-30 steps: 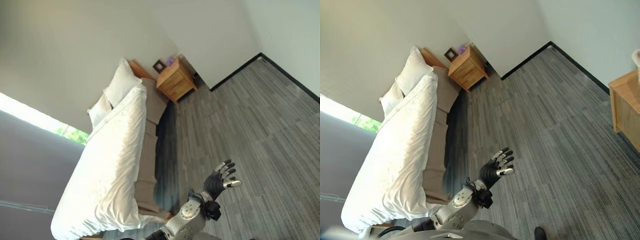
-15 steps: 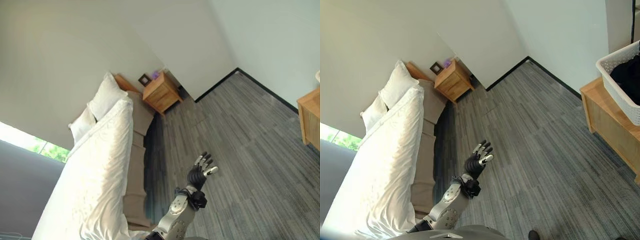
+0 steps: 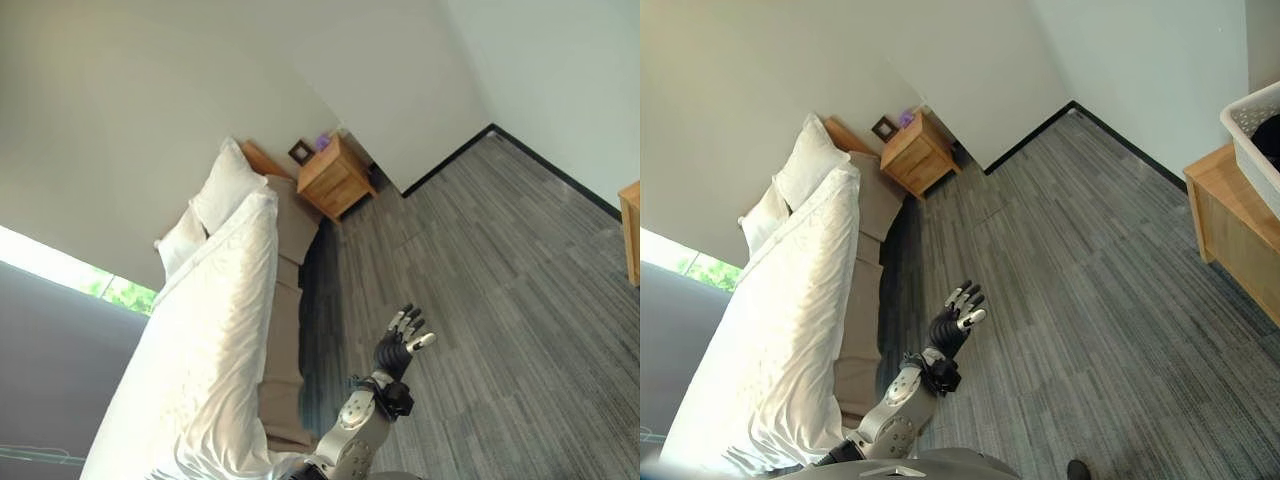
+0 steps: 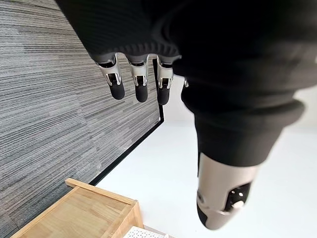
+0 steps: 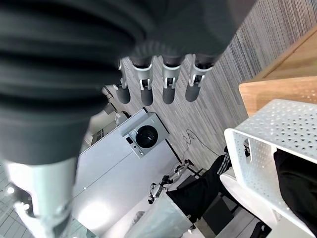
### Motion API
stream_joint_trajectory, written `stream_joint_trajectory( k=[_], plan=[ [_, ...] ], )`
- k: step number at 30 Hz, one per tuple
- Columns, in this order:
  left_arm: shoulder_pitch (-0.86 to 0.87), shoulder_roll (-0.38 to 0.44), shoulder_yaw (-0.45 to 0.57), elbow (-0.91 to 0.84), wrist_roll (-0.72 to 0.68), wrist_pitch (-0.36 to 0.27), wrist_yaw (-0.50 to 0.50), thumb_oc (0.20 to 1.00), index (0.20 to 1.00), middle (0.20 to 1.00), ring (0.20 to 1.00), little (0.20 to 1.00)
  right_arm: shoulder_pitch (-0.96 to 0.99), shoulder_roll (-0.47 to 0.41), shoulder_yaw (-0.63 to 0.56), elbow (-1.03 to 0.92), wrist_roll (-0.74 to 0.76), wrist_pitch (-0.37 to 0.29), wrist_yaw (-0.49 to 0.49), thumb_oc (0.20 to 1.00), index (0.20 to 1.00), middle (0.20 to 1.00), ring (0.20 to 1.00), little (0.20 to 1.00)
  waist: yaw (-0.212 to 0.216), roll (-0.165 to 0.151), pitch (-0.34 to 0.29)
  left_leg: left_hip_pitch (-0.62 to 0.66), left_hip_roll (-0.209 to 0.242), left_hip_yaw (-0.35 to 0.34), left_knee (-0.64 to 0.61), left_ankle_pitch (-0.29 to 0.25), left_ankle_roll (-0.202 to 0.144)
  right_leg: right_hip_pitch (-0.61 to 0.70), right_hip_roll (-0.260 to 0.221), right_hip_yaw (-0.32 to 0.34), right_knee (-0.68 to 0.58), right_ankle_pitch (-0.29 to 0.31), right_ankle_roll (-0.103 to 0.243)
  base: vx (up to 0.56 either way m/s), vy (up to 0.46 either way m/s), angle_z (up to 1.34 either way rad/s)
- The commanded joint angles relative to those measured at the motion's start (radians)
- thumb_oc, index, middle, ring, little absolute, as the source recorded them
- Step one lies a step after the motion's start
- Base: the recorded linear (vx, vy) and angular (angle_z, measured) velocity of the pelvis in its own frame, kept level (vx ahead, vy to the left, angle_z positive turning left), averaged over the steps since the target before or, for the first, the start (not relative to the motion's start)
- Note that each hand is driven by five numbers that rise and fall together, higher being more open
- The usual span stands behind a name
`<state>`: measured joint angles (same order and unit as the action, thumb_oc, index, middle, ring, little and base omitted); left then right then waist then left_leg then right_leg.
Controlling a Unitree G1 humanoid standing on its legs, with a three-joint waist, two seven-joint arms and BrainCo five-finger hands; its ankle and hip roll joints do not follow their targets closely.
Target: Pick up bed clothes into laundry basket.
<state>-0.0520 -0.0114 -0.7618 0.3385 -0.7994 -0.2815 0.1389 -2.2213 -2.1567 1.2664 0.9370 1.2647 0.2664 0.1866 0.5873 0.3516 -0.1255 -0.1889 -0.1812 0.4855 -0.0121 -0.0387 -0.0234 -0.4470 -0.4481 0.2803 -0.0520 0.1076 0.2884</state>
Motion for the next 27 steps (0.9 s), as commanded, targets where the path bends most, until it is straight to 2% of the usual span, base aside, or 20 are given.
stream_joint_trajectory(
  k=[1, 27],
  plan=[
    [0.24, -0.589, -0.148, -0.025, 0.042, -0.057, -0.004, 1.0, 1.0, 1.0, 1.0, 1.0, 0.185, -0.095, 0.134, 0.082, -0.003, -0.031, 0.026, 1.0, 1.0, 1.0, 1.0, 1.0, 0.133, 0.168, -0.18, 0.028, 0.053, -0.046, -0.075, 0.01, -0.022, 0.061, 0.167, -0.077, 0.006, -0.149, -0.094, 0.01, 0.002, -0.03],
    [0.254, -0.589, -0.173, -0.006, 0.03, -0.057, -0.001, 1.0, 1.0, 1.0, 1.0, 1.0, 0.198, -0.095, 0.134, 0.102, -0.02, -0.021, 0.034, 1.0, 1.0, 1.0, 1.0, 1.0, 0.135, 0.168, -0.177, 0.043, 0.052, -0.053, -0.075, 0.003, -0.02, 0.074, 0.164, -0.071, 0.008, -0.156, -0.095, 0.0, 0.0, 0.0]
  ],
)
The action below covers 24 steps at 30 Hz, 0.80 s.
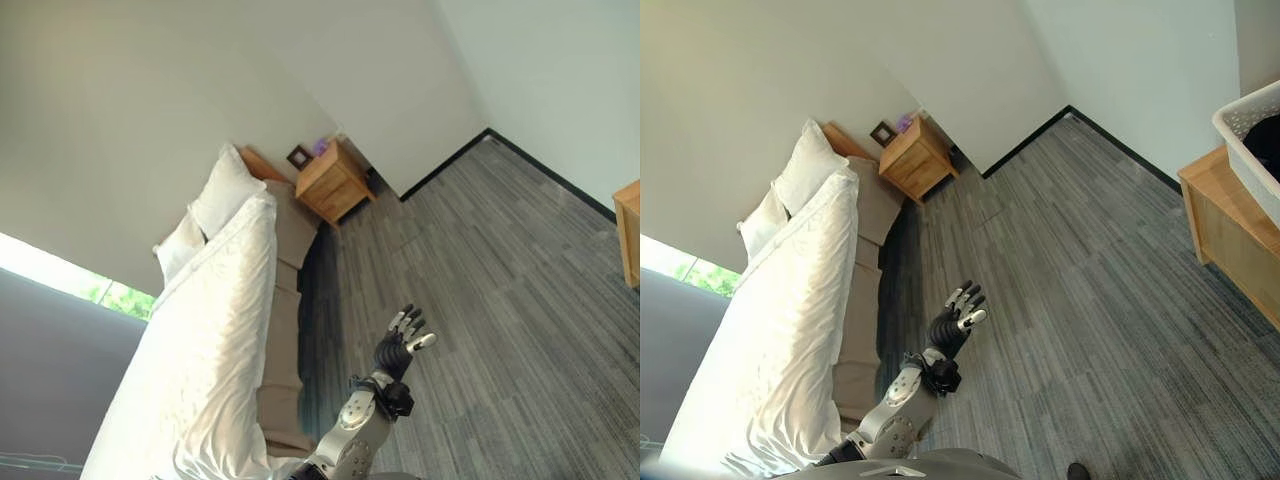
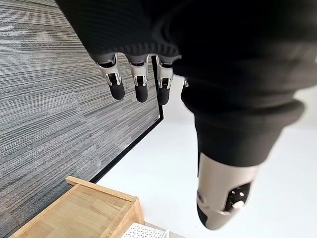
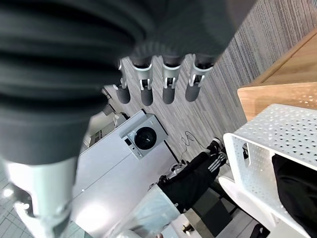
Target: Pick up bed clothes into laundry basket.
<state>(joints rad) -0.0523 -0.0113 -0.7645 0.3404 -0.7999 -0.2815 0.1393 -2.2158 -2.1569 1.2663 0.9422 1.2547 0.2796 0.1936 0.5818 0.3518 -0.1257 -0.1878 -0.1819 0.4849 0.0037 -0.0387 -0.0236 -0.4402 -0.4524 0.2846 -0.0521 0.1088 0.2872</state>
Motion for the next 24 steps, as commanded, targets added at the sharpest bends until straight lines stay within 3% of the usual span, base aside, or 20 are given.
stream_joint_trajectory(
  k=[1, 24],
  plan=[
    [0.255, -0.589, -0.169, -0.007, 0.03, -0.056, -0.002, 1.0, 1.0, 1.0, 1.0, 1.0, 0.193, -0.095, 0.134, 0.097, -0.011, -0.035, 0.027, 1.0, 1.0, 1.0, 1.0, 1.0, 0.14, 0.168, -0.176, 0.042, 0.053, -0.053, -0.091, 0.003, -0.02, 0.068, 0.169, -0.076, 0.008, -0.157, -0.093, 0.0, 0.0, 0.0],
    [0.253, -0.589, -0.163, -0.007, 0.021, -0.055, -0.01, 1.0, 1.0, 1.0, 1.0, 1.0, 0.206, -0.095, 0.134, 0.103, -0.018, -0.028, 0.033, 1.0, 1.0, 1.0, 1.0, 1.0, 0.139, 0.168, -0.184, 0.039, 0.057, -0.05, -0.091, 0.011, -0.022, 0.069, 0.171, -0.081, 0.004, -0.15, -0.094, 0.0, 0.0, 0.0]
  ],
)
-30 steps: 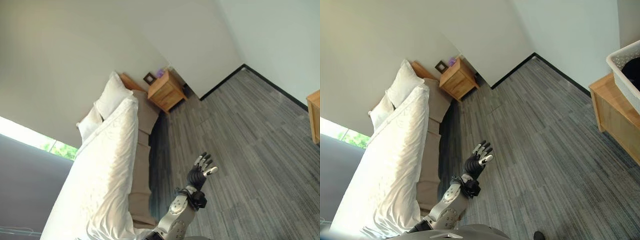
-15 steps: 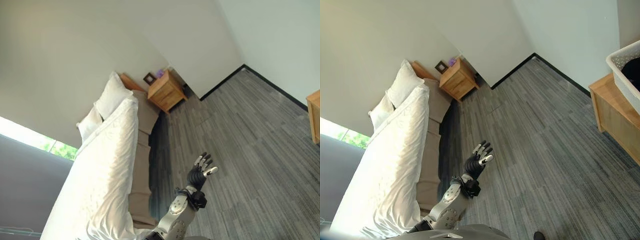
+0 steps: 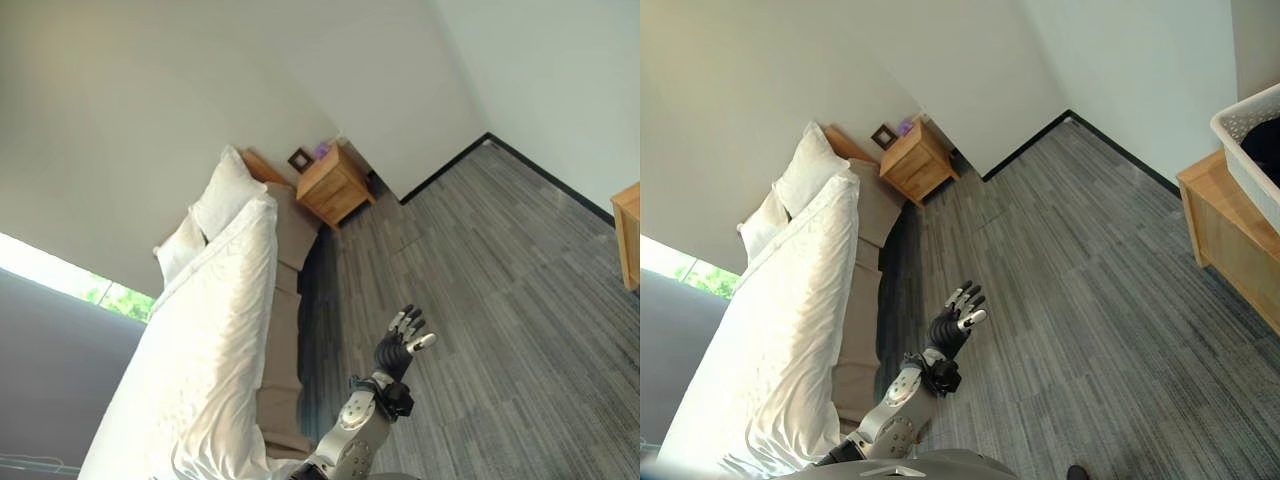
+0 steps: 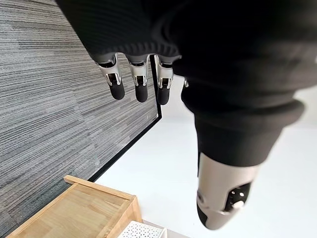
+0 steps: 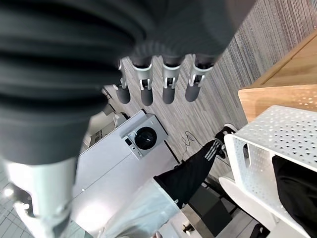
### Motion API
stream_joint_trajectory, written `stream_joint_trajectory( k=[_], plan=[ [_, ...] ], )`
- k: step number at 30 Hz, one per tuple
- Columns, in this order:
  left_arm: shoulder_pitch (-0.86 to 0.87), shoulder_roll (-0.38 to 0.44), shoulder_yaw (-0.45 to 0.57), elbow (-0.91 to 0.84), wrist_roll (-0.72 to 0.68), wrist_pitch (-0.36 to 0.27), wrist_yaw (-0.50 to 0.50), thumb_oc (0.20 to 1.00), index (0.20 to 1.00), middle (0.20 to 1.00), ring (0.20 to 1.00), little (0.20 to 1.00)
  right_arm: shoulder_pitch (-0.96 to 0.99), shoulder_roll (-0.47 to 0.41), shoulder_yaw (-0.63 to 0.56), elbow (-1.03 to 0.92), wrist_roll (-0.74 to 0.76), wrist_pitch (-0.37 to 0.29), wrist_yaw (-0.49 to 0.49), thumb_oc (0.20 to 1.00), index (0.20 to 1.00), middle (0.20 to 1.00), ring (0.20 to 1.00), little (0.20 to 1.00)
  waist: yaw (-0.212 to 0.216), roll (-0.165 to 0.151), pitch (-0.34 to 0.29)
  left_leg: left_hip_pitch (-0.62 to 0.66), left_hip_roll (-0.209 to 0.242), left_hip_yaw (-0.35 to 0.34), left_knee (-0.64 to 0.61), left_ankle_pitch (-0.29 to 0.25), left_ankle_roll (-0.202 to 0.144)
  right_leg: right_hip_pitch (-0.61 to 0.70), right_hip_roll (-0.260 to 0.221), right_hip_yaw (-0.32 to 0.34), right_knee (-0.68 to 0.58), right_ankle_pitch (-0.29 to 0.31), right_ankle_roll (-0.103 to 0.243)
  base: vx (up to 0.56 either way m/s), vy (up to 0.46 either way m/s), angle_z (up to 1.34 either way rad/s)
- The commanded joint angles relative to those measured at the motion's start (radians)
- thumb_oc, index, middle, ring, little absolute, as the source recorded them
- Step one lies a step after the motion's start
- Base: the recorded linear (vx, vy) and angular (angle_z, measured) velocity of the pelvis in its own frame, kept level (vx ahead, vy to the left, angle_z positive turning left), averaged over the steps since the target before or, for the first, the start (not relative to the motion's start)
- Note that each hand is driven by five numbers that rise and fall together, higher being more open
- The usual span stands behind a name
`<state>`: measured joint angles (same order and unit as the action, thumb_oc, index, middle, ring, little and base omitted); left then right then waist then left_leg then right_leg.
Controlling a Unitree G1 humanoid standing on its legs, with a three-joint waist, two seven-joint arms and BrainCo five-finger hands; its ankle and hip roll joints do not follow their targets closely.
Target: Pick up bed clothes into laundry basket.
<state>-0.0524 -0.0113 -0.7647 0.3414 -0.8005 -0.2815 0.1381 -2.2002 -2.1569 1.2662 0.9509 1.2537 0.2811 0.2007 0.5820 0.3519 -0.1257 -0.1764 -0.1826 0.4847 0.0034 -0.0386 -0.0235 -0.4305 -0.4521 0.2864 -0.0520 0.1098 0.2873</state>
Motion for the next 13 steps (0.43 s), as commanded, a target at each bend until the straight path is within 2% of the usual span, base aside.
stream_joint_trajectory(
  k=[1, 13],
  plan=[
    [0.254, -0.589, -0.163, -0.008, 0.02, -0.055, -0.009, 1.0, 1.0, 1.0, 1.0, 1.0, 0.191, -0.095, 0.134, 0.092, -0.017, -0.031, 0.025, 1.0, 1.0, 1.0, 1.0, 1.0, 0.141, 0.168, -0.186, 0.026, 0.058, -0.05, -0.091, 0.013, -0.022, 0.057, 0.172, -0.082, 0.004, -0.148, -0.095, 0.0, 0.0, 0.0],
    [0.258, -0.589, -0.172, 0.005, 0.02, -0.057, -0.006, 1.0, 1.0, 1.0, 1.0, 1.0, 0.195, -0.095, 0.134, 0.097, -0.021, -0.032, 0.027, 1.0, 1.0, 1.0, 1.0, 1.0, 0.145, 0.168, -0.184, 0.036, 0.059, -0.058, -0.091, 0.007, -0.022, 0.067, 0.172, -0.08, 0.002, -0.152, -0.094, 0.0, 0.0, 0.0]
  ],
)
